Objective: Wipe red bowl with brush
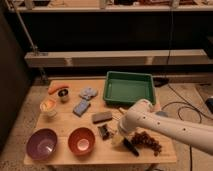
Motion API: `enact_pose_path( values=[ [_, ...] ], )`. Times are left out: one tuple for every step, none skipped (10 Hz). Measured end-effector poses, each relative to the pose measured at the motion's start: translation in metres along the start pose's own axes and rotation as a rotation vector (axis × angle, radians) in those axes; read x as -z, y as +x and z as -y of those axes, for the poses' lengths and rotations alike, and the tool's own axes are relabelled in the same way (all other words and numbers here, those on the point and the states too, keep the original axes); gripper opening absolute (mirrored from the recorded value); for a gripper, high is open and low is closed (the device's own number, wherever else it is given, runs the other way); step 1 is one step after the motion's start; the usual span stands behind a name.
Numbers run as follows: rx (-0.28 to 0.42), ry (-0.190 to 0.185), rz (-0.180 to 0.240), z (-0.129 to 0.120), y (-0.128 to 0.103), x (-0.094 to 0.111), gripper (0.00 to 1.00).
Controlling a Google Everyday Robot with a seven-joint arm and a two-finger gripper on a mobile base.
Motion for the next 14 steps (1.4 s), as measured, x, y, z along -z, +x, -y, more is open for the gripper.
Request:
enact_pose_path(
  values=[
    [-0.006,0.003,0.006,0.0,-0.004,-0.001,0.8],
    [-0.01,0.005,0.01,0.001,-0.007,-0.002,0.8],
    [-0.013,0.008,0.015,0.002,-0.009,-0.004,0.8],
    [-0.015,0.013,0.018,0.003,-0.011,-0.006,0.8],
    [-0.017,0.016,0.021,0.003,-0.012,-0.008,0.8],
    [-0.019,0.019,0.023,0.004,-0.014,-0.009,0.78],
    [-0.021,0.023,0.027,0.004,-0.015,-0.011,0.68],
    [-0.022,0.025,0.029,0.004,-0.016,-0.012,0.59],
    [-0.023,0.028,0.03,0.005,-0.017,-0.014,0.51],
    [-0.025,0.03,0.029,0.005,-0.016,-0.014,0.4],
    [-0.022,0.029,0.027,0.004,-0.015,-0.013,0.27],
    [-0.023,0.031,0.029,0.005,-0.015,-0.012,0.18],
    [-0.022,0.033,0.032,0.006,-0.016,-0.011,0.08],
    [-0.022,0.034,0.034,0.006,-0.017,-0.012,0.02]
  ],
)
